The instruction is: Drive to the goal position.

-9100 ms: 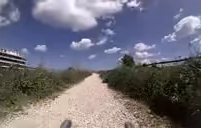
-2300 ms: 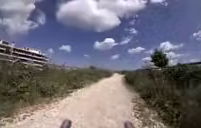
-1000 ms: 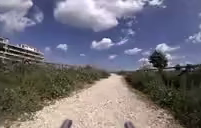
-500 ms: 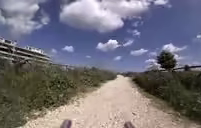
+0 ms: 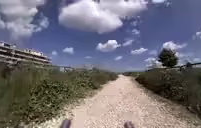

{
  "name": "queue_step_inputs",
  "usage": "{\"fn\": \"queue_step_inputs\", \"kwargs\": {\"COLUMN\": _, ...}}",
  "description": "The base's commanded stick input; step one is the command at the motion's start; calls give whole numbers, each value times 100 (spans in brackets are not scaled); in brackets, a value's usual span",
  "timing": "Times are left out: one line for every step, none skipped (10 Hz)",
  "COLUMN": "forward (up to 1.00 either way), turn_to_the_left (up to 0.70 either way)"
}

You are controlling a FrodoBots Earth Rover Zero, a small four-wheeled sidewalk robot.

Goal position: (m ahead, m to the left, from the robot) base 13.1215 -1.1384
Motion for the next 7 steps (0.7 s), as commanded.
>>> {"fn": "queue_step_inputs", "kwargs": {"forward": 85, "turn_to_the_left": 0}}
{"fn": "queue_step_inputs", "kwargs": {"forward": 85, "turn_to_the_left": -4}}
{"fn": "queue_step_inputs", "kwargs": {"forward": 85, "turn_to_the_left": -34}}
{"fn": "queue_step_inputs", "kwargs": {"forward": 85, "turn_to_the_left": -25}}
{"fn": "queue_step_inputs", "kwargs": {"forward": 85, "turn_to_the_left": -1}}
{"fn": "queue_step_inputs", "kwargs": {"forward": 85, "turn_to_the_left": -15}}
{"fn": "queue_step_inputs", "kwargs": {"forward": 85, "turn_to_the_left": -33}}
